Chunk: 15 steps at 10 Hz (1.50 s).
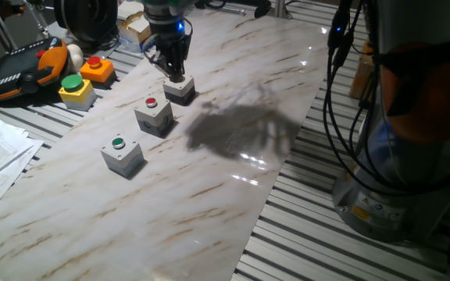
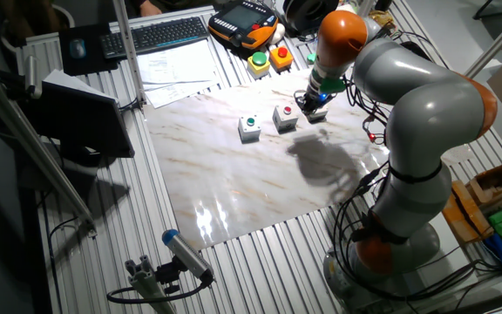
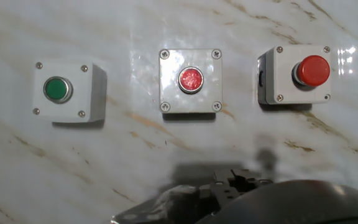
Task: Press three buttons from left to right in sequence
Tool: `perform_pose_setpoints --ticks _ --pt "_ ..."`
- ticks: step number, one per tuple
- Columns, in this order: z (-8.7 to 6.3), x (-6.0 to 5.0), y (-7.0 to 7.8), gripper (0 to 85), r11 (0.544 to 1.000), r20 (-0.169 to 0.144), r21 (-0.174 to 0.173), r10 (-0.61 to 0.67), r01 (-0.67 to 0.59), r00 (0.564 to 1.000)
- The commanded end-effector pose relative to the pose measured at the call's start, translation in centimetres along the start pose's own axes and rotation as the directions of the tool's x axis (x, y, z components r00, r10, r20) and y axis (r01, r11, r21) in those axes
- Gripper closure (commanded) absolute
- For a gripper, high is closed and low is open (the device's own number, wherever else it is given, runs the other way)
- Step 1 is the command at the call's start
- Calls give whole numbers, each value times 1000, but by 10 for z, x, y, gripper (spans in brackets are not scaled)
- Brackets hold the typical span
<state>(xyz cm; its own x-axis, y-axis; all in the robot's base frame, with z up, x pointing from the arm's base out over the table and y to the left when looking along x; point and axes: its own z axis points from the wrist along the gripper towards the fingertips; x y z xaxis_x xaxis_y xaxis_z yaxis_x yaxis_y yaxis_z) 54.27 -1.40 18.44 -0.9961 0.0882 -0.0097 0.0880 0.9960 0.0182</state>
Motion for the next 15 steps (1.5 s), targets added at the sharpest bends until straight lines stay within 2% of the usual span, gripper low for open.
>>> perform_pose_setpoints --ticks 1,2,3,6,8,9,11,12,14,15 --pt "4 -1 -3 843 1000 1 8 0 0 1000" --pt "4 -5 -9 843 1000 -9 0 -14 14 1000" --pt "6 -8 -16 843 1000 -6 -1 -27 27 1000" --pt "12 -8 -18 843 1000 2 9 -27 27 1000" --pt "12 -8 -18 843 999 -5 1 -46 46 999" --pt "12 -8 -18 843 999 -8 25 -44 44 999" --pt "12 -8 -18 843 994 -12 102 -44 45 999" --pt "12 -8 -18 843 990 -17 130 -57 58 998" --pt "12 -8 -18 843 989 -2 137 -63 63 998" --pt "12 -8 -18 843 991 -1 117 -71 71 997"
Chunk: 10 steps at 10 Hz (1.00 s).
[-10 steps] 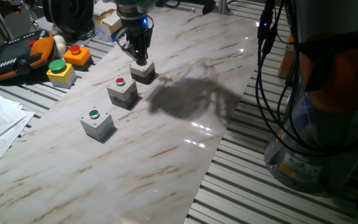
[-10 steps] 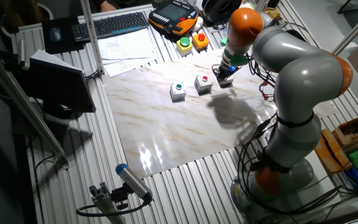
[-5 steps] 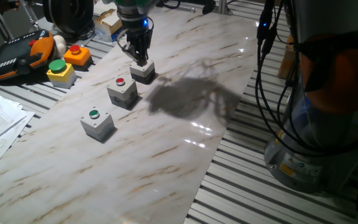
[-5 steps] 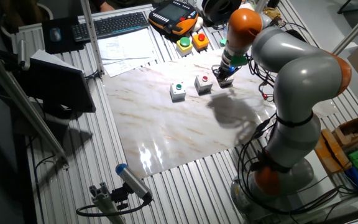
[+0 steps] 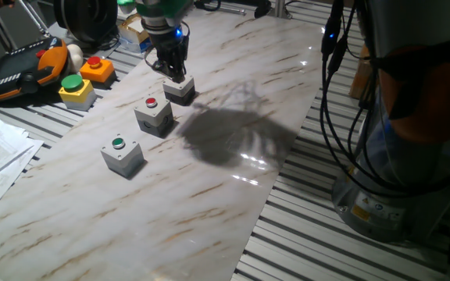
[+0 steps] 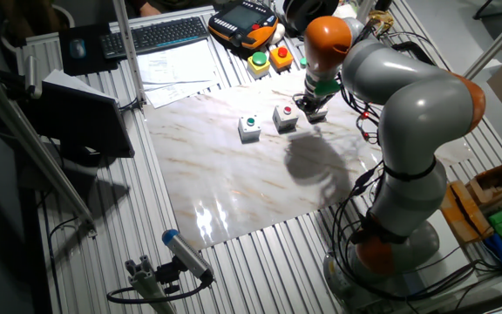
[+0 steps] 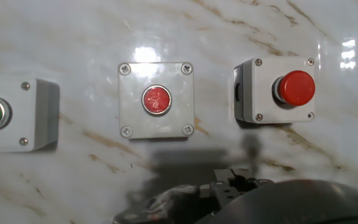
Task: Press three buttons from left to right in sequence
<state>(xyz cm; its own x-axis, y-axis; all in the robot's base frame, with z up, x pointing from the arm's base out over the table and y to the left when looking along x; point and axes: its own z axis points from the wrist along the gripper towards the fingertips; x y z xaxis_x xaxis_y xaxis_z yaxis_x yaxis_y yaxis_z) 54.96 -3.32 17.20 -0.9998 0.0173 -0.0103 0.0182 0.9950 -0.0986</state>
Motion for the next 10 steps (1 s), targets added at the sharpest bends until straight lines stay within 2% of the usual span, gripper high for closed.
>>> perform_pose_setpoints --ticks 1,2,6,7,8,10 --pt "0 -1 -2 843 1000 4 -25 -11 11 1000" --pt "2 -4 -12 843 999 9 -42 -16 17 1000" --pt "8 -20 -36 843 999 26 -42 -17 18 1000" --pt "10 -24 -40 843 998 30 -56 -9 11 1000" --pt "16 -27 -45 843 996 34 -89 13 -10 999" --pt "24 -31 -51 843 994 35 -109 15 -11 999"
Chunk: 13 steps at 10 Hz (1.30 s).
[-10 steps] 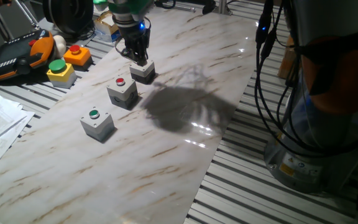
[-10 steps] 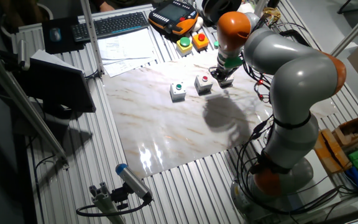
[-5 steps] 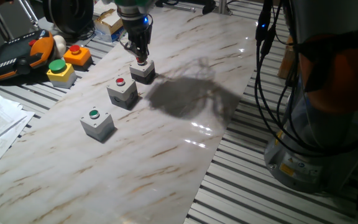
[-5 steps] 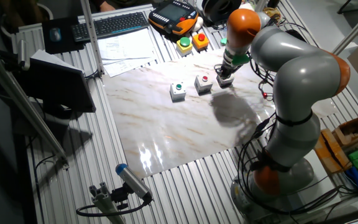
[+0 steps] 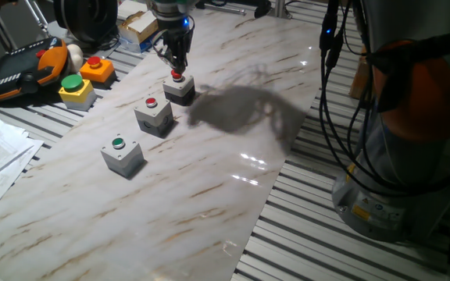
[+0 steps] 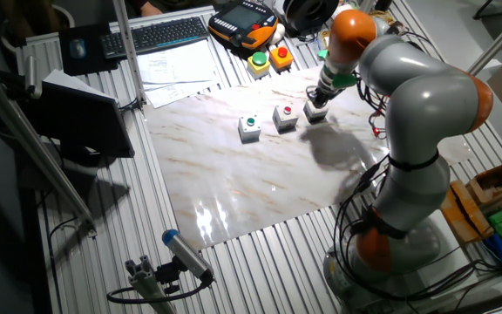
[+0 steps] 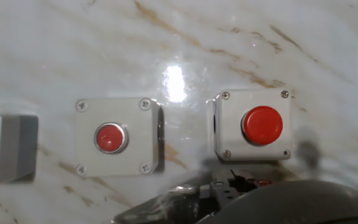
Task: Press three buttons from left to right in sequence
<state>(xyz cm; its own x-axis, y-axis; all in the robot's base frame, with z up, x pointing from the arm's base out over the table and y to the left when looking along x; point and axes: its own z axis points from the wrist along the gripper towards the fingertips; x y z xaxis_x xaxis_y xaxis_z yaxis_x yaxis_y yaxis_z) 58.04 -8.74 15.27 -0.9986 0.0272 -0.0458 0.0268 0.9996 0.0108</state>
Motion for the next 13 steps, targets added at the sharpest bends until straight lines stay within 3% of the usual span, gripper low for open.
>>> perform_pose_setpoints --ticks 1,5,13 --pt "2 -2 -3 843 1000 0 -3 -3 3 1000" --pt "11 -17 -18 843 1000 3 -17 -25 25 1000" --pt "19 -22 -26 843 999 -34 -20 47 -47 998"
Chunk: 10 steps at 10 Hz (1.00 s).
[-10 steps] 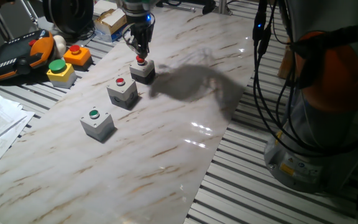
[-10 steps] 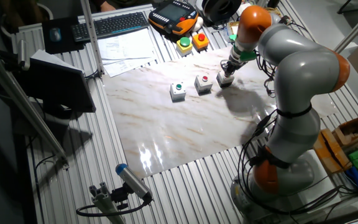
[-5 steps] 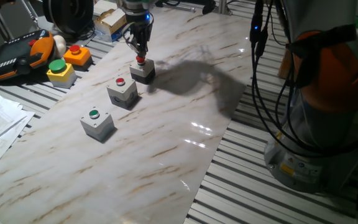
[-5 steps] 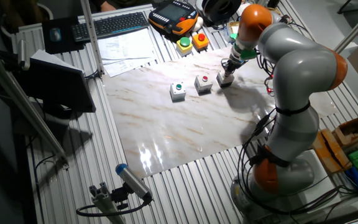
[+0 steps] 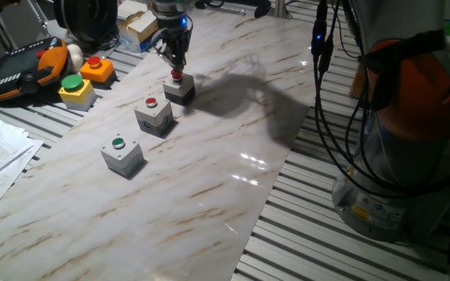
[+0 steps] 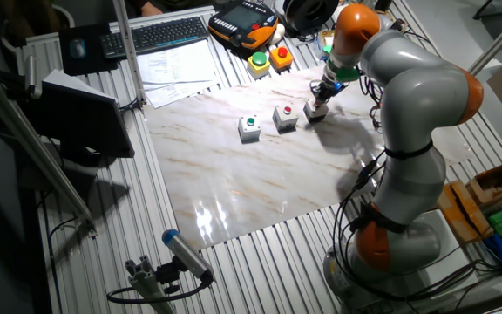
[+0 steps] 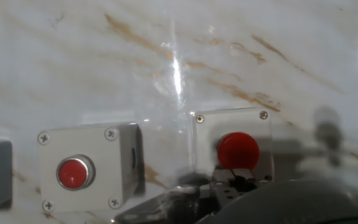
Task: Press three buttons from left to right in sequence
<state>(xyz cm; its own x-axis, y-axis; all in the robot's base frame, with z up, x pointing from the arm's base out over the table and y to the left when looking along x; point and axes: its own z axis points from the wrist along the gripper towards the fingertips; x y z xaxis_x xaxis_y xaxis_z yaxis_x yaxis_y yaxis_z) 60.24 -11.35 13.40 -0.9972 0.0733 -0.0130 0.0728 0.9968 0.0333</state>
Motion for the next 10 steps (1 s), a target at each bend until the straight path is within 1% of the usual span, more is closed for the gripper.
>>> perform_pose_setpoints --ticks 1,2,4,5,6,7,8,9,10 --pt "1 0 0 843 1000 0 0 0 0 1000" --pt "2 -1 0 843 1000 -1 0 -4 4 1000" --pt "2 -1 0 843 1000 -21 -2 -9 9 1000" --pt "2 -1 0 843 1000 -14 10 6 -6 1000" --pt "2 -1 0 843 1000 -13 10 -1 2 1000" --pt "2 -1 0 843 1000 -16 -30 -11 10 1000" --pt "2 -1 0 843 999 -16 -47 -14 13 1000" --pt "2 -1 0 843 1000 -9 -29 -12 12 1000" --pt "2 -1 0 843 1000 -9 -18 -14 13 1000"
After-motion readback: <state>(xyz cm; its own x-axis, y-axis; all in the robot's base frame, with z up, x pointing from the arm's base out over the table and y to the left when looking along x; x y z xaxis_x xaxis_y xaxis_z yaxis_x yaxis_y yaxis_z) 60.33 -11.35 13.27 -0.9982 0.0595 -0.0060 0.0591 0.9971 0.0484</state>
